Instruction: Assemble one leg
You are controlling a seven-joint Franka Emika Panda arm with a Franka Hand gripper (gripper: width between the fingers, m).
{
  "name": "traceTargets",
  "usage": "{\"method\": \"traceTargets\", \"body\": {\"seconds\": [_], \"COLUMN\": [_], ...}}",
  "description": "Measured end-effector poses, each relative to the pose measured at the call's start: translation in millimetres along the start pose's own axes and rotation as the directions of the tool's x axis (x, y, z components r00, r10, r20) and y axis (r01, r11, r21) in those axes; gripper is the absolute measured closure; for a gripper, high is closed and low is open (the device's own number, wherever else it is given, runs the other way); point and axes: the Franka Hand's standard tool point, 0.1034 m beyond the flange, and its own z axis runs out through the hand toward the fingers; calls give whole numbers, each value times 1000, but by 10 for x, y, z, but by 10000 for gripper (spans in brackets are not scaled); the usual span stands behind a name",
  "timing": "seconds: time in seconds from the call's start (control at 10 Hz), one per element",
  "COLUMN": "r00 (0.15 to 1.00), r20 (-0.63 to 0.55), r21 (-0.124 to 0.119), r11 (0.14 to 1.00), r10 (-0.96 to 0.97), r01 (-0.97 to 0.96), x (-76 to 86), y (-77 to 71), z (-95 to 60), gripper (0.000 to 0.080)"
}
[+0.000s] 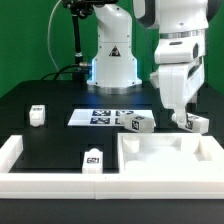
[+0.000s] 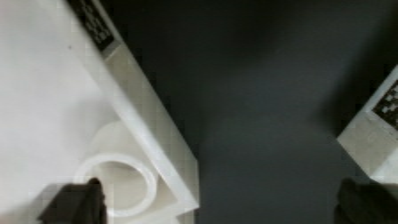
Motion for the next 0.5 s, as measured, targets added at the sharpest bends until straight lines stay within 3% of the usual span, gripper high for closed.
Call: {"method": "traceTargets", "body": {"seconds": [0.2,0.4,0.5], "r00": [999,982,966], "r20": [1,7,24], "r21": [0,-5,5], "r11": [999,982,966], "r10": [34,188,257], "r01": [-34,-188,-257], "x": [14,281,406], "y": [-19,-336,-515], "z": [-4,-3,36], "gripper": [151,151,151]}}
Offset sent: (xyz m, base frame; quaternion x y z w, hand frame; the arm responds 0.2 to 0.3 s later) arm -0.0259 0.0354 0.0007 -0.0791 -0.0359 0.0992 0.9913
